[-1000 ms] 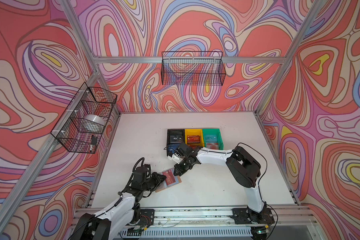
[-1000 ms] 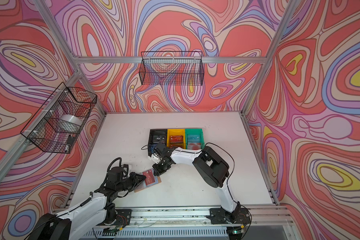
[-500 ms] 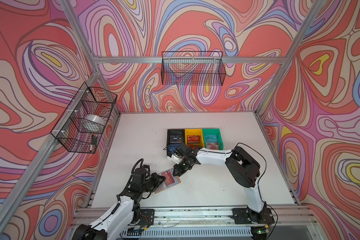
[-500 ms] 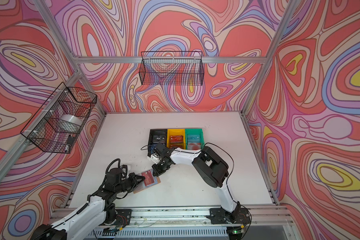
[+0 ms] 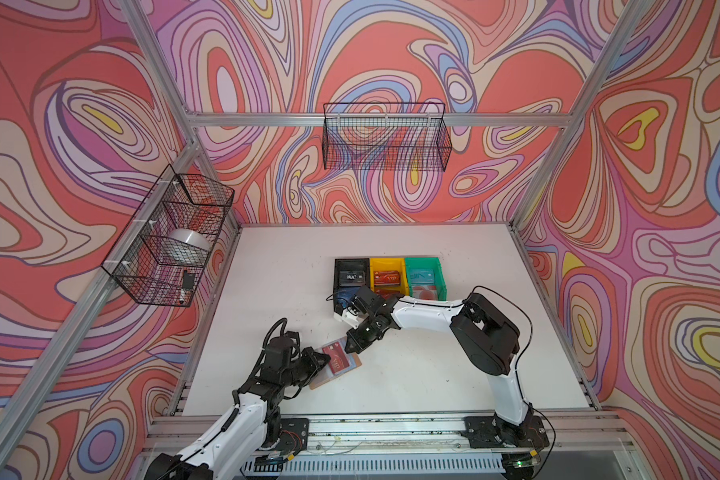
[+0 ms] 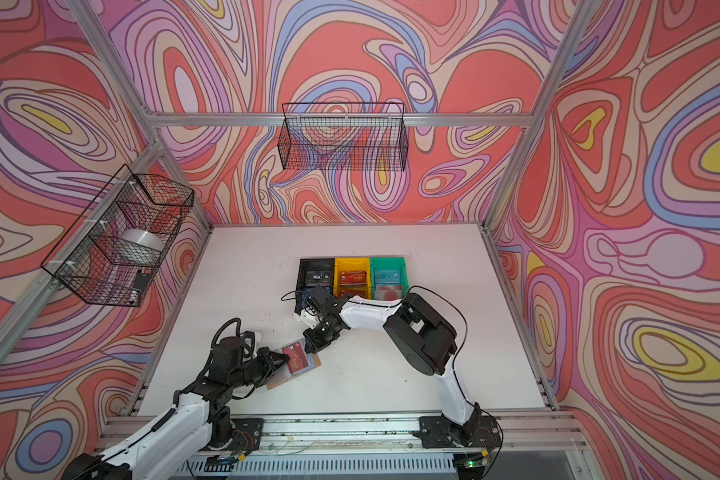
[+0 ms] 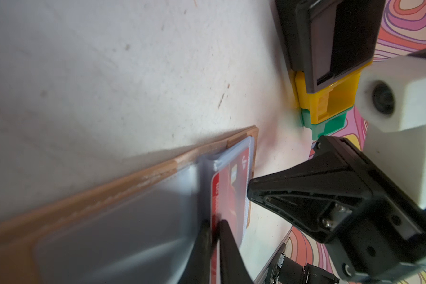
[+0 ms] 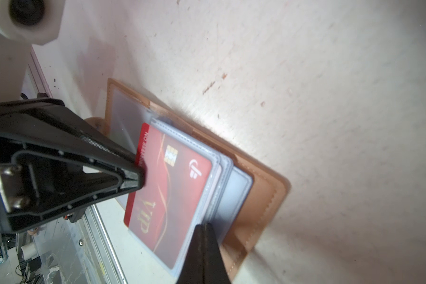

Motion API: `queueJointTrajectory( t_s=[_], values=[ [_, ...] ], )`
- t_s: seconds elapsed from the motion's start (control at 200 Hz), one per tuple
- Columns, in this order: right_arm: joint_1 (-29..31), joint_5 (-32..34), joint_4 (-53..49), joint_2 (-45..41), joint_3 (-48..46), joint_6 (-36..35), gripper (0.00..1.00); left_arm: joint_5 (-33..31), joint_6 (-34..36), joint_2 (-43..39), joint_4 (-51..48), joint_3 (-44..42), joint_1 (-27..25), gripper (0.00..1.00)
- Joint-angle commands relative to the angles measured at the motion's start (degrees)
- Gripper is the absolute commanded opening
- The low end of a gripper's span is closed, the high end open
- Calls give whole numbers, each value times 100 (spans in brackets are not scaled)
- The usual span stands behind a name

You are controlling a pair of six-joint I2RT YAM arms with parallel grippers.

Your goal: Take the credit cards out of the card holder

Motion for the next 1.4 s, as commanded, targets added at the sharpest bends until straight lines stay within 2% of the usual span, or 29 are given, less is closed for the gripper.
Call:
queueJointTrajectory(
  t_s=[0.0, 0.651, 1.397],
  values=[
    [45, 110, -94, 247, -36, 32, 0, 13, 107, 49, -393, 24, -42, 12],
    [-15, 408, -308, 360, 12, 134, 0, 6, 167, -184, -796, 70, -41, 13],
    [-364, 692, -609, 312, -36, 14, 0, 144, 201, 493, -188, 220, -36, 14]
  ],
)
